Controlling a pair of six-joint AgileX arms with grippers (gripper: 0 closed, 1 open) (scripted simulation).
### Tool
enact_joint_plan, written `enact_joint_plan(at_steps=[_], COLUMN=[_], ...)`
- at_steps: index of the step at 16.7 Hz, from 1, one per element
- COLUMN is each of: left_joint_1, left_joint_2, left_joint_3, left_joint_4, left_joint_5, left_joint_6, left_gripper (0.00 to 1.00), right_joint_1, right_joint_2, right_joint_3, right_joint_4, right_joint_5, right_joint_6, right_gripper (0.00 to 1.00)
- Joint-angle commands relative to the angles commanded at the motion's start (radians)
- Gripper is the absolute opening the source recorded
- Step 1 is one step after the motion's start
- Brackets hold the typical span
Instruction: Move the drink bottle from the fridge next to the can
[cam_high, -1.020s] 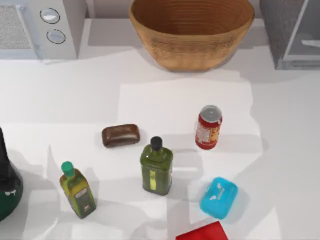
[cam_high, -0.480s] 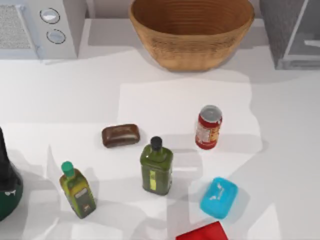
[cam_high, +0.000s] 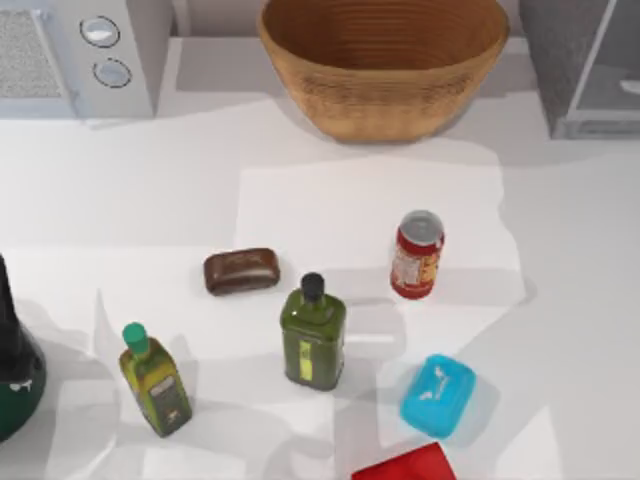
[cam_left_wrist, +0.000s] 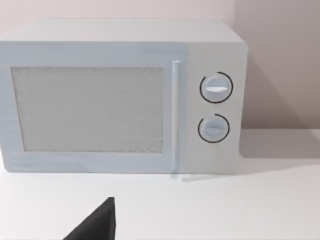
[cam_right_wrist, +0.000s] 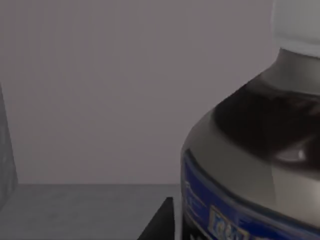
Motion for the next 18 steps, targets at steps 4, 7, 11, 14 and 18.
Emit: enact_joint_plan(at_steps=[4,7,11,14,18], left_joint_1=[0.000,0.000,0.000,0.000,0.000], left_joint_2=[0.000,0.000,0.000,0.000,0.000], left_joint_3=[0.000,0.000,0.000,0.000,0.000], left_joint_4=[0.000,0.000,0.000,0.000,0.000], left_joint_5=[0.000,0.000,0.000,0.000,0.000], left_joint_6=[0.000,0.000,0.000,0.000,0.000], left_gripper=[1.00,1.00,1.00,1.00,1.00], right_joint_1=[0.000,0.000,-0.003,-0.003,-0.003], right_joint_2=[0.000,0.000,-0.002,-0.029,-0.094], right_joint_3=[0.000,0.000,-0.001,0.013,0.038], right_joint_4=[0.000,0.000,0.000,-0.028,-0.128], right_joint_5=[0.000,0.000,0.000,-0.003,-0.003], right_joint_6=[0.000,0.000,0.001,0.000,0.002], right_gripper=[0.00,0.00,0.00,0.00,0.00])
